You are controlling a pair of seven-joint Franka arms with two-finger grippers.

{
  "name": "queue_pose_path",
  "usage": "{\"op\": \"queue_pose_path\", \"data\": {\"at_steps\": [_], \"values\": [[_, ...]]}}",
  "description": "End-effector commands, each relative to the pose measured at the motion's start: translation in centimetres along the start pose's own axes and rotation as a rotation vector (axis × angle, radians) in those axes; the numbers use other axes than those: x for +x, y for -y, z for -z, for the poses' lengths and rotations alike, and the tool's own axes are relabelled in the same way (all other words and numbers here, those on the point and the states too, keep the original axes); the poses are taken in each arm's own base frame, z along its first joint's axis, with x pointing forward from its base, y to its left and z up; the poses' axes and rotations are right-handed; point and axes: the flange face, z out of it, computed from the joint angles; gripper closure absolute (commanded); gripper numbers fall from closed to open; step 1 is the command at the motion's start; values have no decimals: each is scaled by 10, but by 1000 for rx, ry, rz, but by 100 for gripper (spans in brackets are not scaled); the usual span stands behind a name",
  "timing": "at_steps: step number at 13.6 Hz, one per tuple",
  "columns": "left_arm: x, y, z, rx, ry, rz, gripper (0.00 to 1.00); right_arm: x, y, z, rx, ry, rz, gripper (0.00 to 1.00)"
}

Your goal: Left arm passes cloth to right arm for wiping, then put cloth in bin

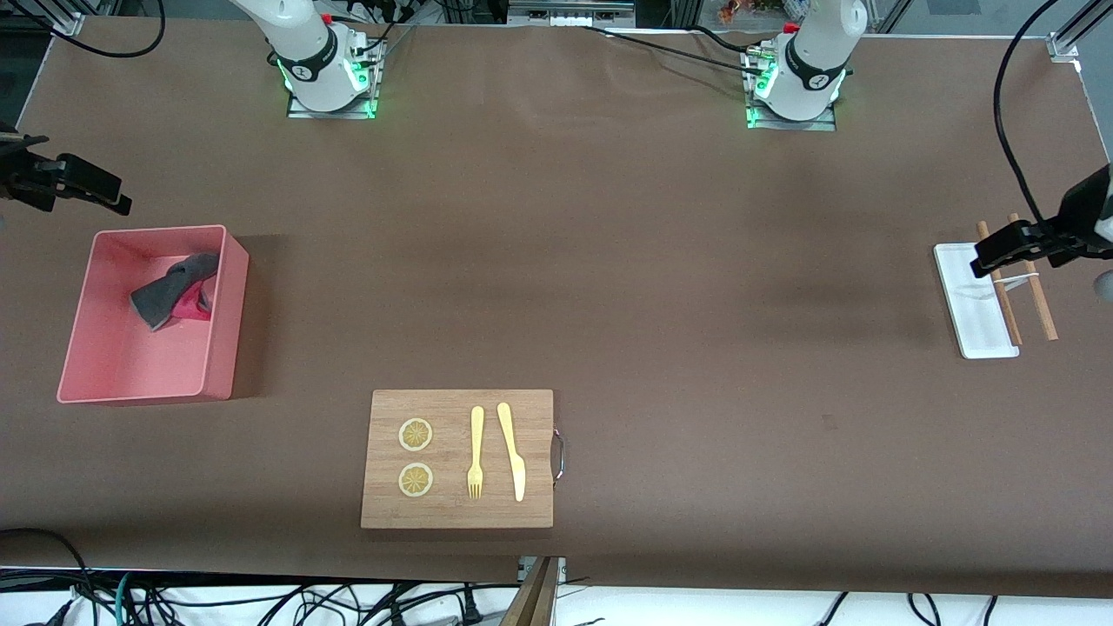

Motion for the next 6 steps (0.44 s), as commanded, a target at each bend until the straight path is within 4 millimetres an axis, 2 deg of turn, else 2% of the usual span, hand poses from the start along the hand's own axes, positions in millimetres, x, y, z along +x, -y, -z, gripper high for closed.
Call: {"op": "queue_pose_path", "data": {"at_steps": [1, 6], "values": [[-1, 1, 4, 26, 2, -9, 0, -9, 10, -5, -9, 8, -9, 0], [0, 2, 4, 17, 0, -2, 0, -4, 14, -11, -18, 25, 2, 0]]}}
